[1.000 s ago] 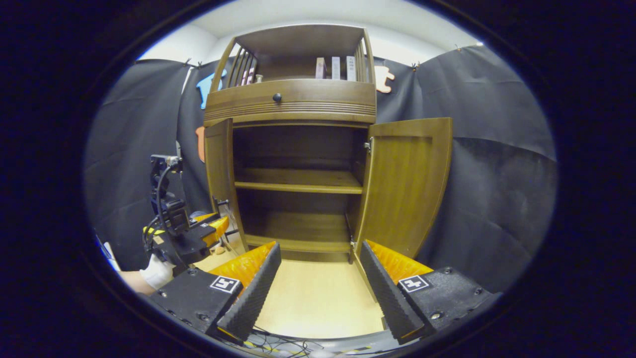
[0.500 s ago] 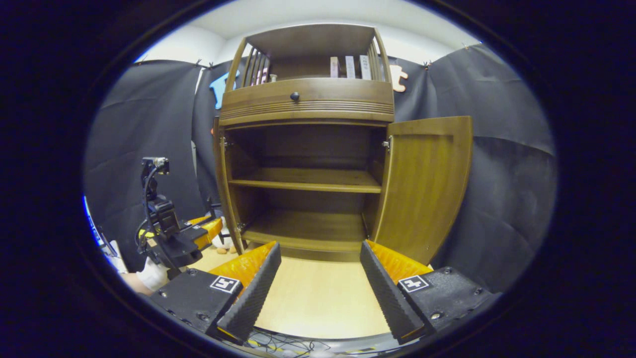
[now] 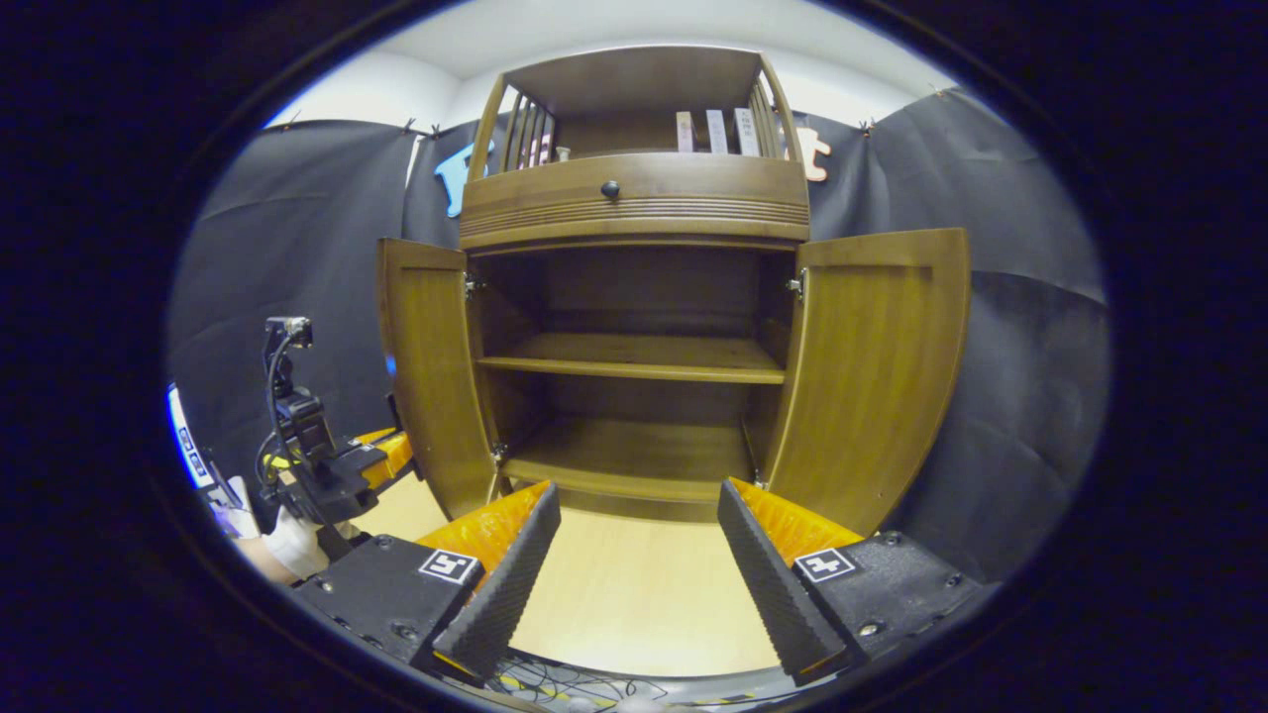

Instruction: Open the right door of the double-door shoe cabinet with the right hand, and open the left door with the left hand.

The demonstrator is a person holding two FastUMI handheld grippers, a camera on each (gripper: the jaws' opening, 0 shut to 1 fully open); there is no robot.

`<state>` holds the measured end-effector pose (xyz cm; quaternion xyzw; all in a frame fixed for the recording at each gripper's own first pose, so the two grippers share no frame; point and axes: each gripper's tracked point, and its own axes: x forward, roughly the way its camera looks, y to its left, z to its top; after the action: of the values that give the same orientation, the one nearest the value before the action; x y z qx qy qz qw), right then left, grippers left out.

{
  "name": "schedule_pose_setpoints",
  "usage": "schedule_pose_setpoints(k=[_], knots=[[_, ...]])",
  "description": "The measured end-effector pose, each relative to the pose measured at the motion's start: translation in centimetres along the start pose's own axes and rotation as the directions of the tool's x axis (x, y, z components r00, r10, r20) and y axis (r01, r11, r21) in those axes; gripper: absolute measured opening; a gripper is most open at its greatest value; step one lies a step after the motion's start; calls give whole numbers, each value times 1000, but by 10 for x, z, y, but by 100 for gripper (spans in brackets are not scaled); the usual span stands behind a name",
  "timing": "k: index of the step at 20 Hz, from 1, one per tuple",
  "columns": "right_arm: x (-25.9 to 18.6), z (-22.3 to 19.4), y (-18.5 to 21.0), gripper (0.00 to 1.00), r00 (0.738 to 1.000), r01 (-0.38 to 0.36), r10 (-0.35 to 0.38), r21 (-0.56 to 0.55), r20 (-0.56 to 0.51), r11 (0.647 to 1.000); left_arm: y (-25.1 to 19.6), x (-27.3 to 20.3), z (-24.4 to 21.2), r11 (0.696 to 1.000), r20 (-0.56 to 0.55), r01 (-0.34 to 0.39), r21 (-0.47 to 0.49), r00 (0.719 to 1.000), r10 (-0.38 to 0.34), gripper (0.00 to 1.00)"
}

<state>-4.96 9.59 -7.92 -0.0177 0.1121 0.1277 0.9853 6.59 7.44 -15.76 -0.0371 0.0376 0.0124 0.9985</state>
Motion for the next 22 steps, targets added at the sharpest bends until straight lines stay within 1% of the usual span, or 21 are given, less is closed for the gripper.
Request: schedule_pose_setpoints(k=[1, 2, 3, 5, 8, 13, 15, 18, 22], knots=[[2, 0, 1, 100, 1000, -3, 3, 0, -1, 1000, 10, 3, 2, 1000, 4, -29, -4, 1000, 29, 6], [2, -1, 2, 100, 1000, -5, 5, 1, -3, 1000, 24, -11, 2, 998, 4, -56, -6, 998, 56, 3], [2, -1, 3, 100, 1000, -9, 9, 3, -2, 1000, 34, -4, 2, 998, 3, -62, -16, 998, 62, 0], [2, -1, 5, 100, 1000, -15, 15, 0, -4, 1000, 42, -4, 2, 998, 0, -37, -57, 999, 37, 0], [4, -4, 7, 100, 1000, -22, 22, -7, -14, 1000, 45, -3, 0, 999, -2, 0, -45, 1000, 0, 0], [5, -5, 12, 100, 999, -34, 34, -15, -19, 999, 66, -3, 1, 996, -10, 51, -76, 999, -52, 0], [5, -7, 11, 100, 999, -36, 36, -10, -24, 999, 71, -2, 1, 994, -6, 82, -70, 997, -82, 0], [4, -10, 10, 100, 999, -35, 35, -1, -29, 999, 83, 4, 1, 987, -9, 147, -58, 989, -148, 0], [8, -14, 8, 100, 998, -35, 34, -9, -45, 999, 98, 8, 0, 968, -30, 244, -49, 969, -246, 0]])
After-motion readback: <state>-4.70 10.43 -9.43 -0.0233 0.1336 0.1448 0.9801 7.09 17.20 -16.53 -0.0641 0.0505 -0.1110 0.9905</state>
